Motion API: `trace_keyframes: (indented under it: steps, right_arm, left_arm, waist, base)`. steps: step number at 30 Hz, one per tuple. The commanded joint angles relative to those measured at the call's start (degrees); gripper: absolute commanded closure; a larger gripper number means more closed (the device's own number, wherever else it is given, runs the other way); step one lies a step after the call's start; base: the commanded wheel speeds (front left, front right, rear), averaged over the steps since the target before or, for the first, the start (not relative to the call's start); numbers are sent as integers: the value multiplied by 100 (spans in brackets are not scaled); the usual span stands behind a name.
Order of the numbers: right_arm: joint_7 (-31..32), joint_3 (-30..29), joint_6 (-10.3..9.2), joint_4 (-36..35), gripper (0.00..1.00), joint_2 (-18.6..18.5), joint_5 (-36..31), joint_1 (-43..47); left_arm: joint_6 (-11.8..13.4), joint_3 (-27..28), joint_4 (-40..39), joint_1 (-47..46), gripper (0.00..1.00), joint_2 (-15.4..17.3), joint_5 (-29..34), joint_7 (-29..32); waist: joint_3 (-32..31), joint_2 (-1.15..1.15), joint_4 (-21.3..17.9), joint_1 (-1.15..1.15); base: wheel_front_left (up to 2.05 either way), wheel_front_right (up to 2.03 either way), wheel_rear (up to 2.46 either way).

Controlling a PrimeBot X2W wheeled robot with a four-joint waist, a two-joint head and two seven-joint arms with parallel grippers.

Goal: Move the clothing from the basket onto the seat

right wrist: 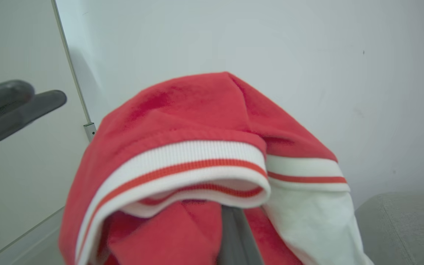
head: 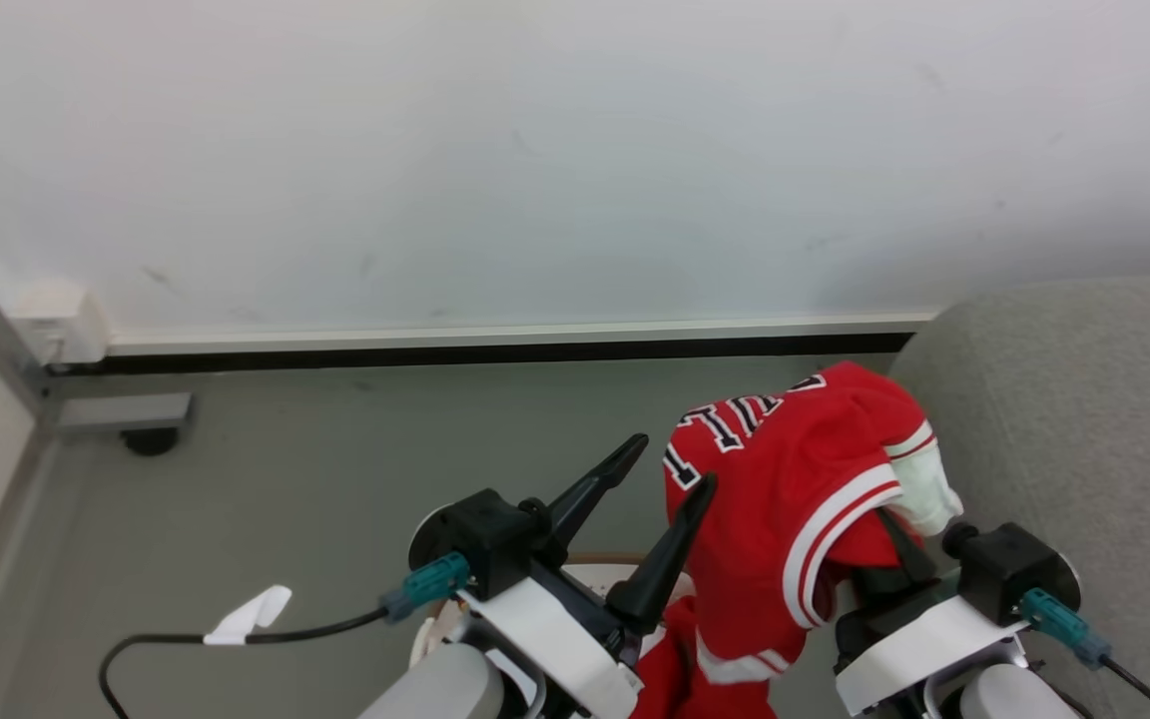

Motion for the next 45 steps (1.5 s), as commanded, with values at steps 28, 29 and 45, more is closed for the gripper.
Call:
trace_keyframes:
  steps: [28,29,45]
  right_arm:
    - [-2,-803,-12,-699,100,-102,-67,313]
    - [-2,-809,-12,-714,100,-92,-70,311]
    - [-2,-949,-12,-805,100,6,6,234]
  left_arm:
    - [-49,130,50,61,0,81,524,-63]
    - [-51,135,54,58,0,87,549,-63]
    - [-102,139,115,-47,0,61,754,-64]
  waist:
    - [452,0,-2125,0]
    - [472,0,-2170,0]
    - [675,0,-2415,0]
  base:
    - [0,0,0]
    - [0,0,0]
    - [0,0,0]
